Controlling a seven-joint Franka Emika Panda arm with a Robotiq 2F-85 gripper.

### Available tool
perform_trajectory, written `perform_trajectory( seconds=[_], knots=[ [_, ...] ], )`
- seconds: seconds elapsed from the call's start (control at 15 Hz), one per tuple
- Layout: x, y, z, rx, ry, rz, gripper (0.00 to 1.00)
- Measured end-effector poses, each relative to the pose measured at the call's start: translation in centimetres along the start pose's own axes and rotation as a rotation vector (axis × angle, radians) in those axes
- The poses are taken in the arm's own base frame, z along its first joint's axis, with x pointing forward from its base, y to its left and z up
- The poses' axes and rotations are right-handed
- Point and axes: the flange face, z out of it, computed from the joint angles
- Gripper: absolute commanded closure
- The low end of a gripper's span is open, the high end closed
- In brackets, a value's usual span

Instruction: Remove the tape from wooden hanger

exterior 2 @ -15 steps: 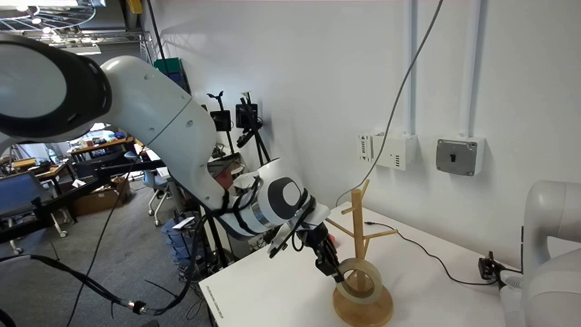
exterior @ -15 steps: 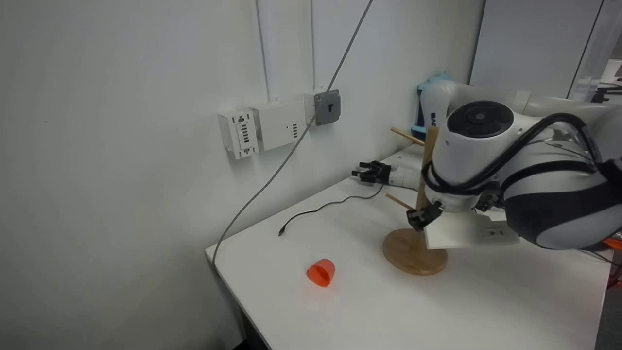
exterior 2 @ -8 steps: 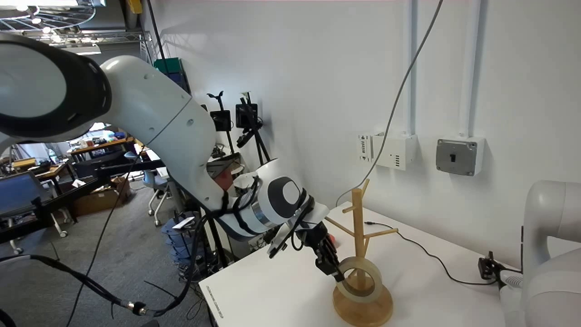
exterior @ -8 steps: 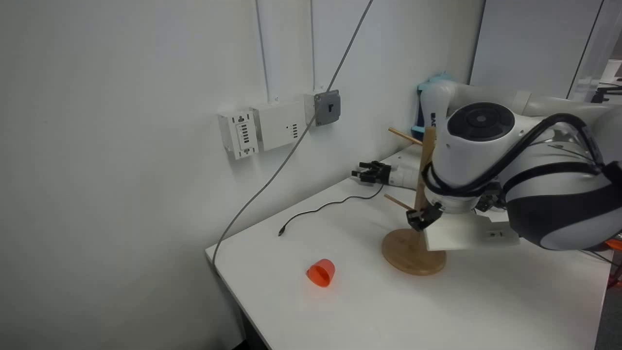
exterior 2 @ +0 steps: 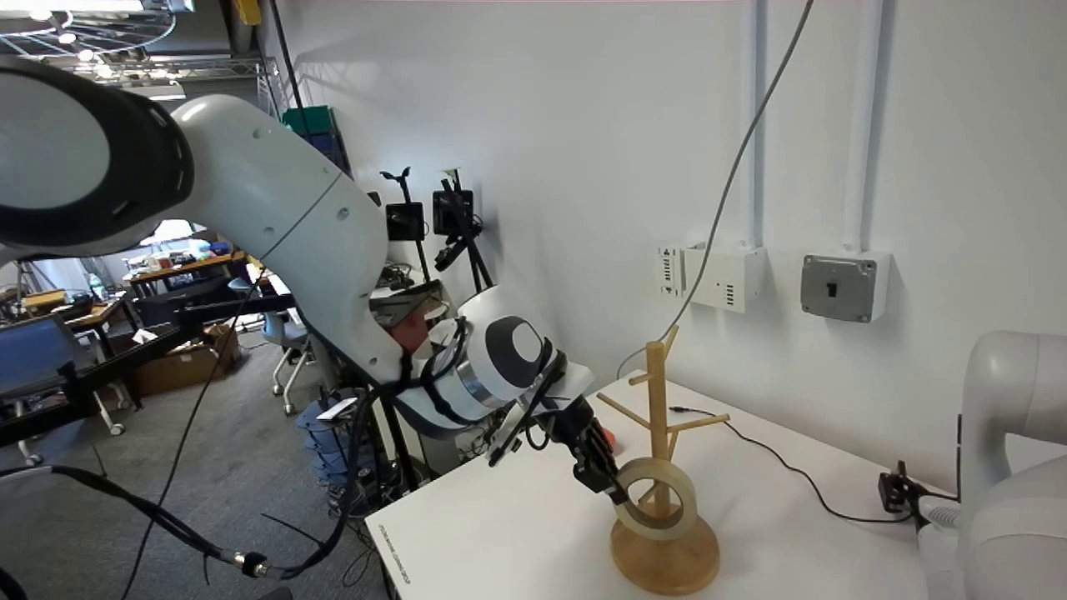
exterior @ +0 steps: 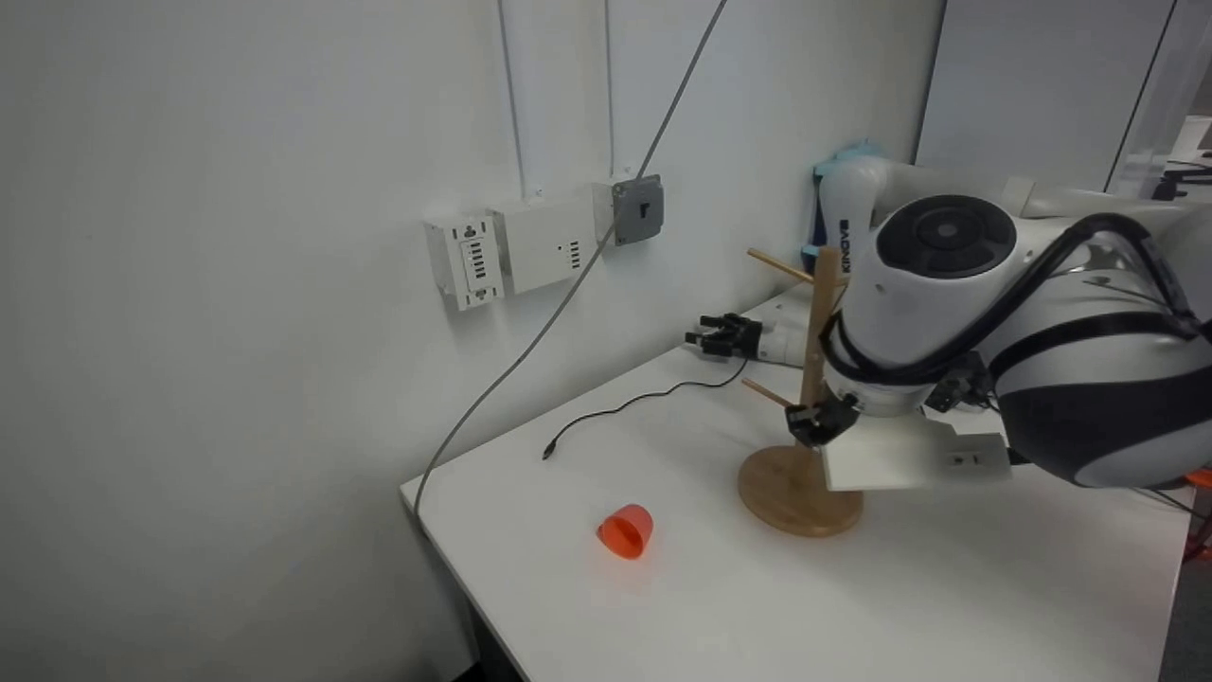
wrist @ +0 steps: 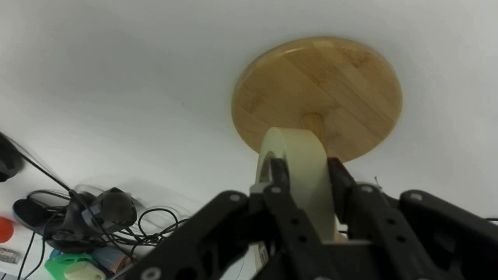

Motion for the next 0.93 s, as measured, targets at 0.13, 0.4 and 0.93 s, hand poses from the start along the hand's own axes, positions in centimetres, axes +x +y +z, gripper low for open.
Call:
perform_trajectory(
  seconds=[0.13,0.4,0.93],
  knots=[
    [0.1,0.1,-0.4,0.004,0.011,0.001,0.92],
    [-0.1,0.6,-1.2,0.010,0.027,-0.006,0.92],
    [-1.1,1.0,-1.9,0.015,0.023,-0.029,0.92]
  ],
)
